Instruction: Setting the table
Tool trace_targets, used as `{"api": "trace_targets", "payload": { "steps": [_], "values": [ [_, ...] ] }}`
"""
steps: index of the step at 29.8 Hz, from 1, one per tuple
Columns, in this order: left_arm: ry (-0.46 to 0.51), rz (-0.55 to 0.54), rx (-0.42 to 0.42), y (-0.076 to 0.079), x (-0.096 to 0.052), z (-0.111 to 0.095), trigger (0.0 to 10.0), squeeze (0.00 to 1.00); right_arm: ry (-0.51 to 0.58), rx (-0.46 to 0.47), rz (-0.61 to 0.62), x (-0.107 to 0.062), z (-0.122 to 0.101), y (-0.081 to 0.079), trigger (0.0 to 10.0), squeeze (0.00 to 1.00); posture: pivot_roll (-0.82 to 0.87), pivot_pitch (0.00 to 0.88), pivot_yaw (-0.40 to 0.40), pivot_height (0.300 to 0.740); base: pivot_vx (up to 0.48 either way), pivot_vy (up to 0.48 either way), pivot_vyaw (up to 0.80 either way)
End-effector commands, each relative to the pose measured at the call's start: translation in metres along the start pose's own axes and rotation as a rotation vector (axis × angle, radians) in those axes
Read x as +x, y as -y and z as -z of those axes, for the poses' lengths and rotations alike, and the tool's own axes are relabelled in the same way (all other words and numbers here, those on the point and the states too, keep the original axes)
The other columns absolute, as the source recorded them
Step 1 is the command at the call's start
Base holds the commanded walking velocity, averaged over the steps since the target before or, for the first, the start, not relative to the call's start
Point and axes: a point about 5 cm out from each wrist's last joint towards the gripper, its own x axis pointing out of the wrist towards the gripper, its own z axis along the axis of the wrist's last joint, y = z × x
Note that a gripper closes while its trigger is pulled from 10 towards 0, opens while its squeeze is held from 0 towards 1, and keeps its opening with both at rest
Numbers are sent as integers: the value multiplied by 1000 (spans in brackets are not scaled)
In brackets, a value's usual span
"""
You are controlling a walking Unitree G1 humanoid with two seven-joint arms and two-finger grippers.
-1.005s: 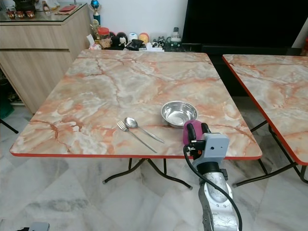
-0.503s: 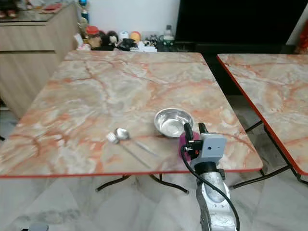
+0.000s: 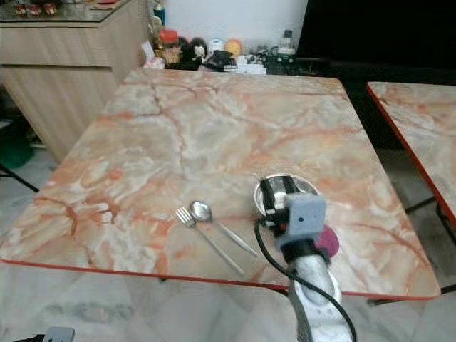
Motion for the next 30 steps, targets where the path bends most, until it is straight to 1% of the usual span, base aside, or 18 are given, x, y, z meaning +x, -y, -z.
{"api": "trace_targets", "payload": {
  "steps": [1,2,3,4,5,6,7,9,10,12,16,17,20,22,24,27,28,30],
  "values": [
    [-24,-3,-4,0,-2,7,10000,0,34,-50,-48,-2,-16,-9,10000,0,-25,125,-5,740,0,0,0],
    [-28,0,1,0,-2,7,10000,0,-20,-93,-57,-2,-20,-18,10000,0,-33,126,-5,740,0,0,0],
    [-29,3,4,0,-2,7,10000,0,-107,-86,-10,-3,-16,-21,10000,0,-34,126,-8,740,0,0,0],
    [-29,3,4,0,-2,7,10000,0,-107,-86,-10,-3,-16,-21,10000,0,-34,126,-8,740,0,0,0],
    [-28,5,5,1,-2,6,10000,0,-202,-53,41,-8,-11,-23,10000,0,-32,125,-8,740,0,0,0],
    [-26,7,4,1,-1,6,10000,0,-236,-36,39,-11,-10,-27,10000,0,-28,127,-10,740,0,0,0],
    [-22,9,5,2,-1,4,10000,0,-275,-36,-3,-15,-11,-36,10000,0,-28,127,-11,740,0,0,0],
    [-22,12,6,3,-1,4,10000,0,-290,-72,-56,-18,-14,-42,10000,0,-32,129,-12,740,0,0,0],
    [-23,15,7,3,0,4,10000,0,-325,-117,-51,-20,-13,-41,10000,0,-39,129,-12,740,0,0,0],
    [-33,25,13,5,-1,6,10000,0,-395,-127,-8,-22,-8,-33,10000,0,-39,129,-13,740,0,0,0],
    [-36,28,12,7,-1,7,10000,0,-457,-143,59,-21,-7,-16,10000,0,-38,128,-16,740,0,0,0],
    [-37,28,12,7,-1,8,10000,0,-460,-143,61,-21,-7,-15,10000,0,-37,129,-17,740,0,0,0],
    [-40,27,11,7,-2,9,10000,0,-498,-155,48,-22,-11,-12,10000,0,-39,130,-19,740,0,0,0],
    [-45,26,12,6,-2,10,10000,0,-502,-195,13,-22,-16,-6,10000,0,-37,130,-18,740,0,0,0],
    [-46,26,13,6,-2,11,10000,0,-503,-214,5,-22,-19,-1,10000,0,-38,131,-16,740,0,0,0],
    [-48,24,14,5,-2,11,10000,0,-491,-229,-16,-20,-27,11,10000,0,-39,132,-16,740,0,0,0],
    [-48,23,16,5,-2,11,10000,0,-467,-240,-46,-18,-34,16,10000,0,-42,133,-14,740,0,0,0],
    [-48,23,18,4,-2,10,10000,0,-457,-225,-79,-16,-40,19,10000,0,-49,134,-11,740,0,0,0]
  ]
}}
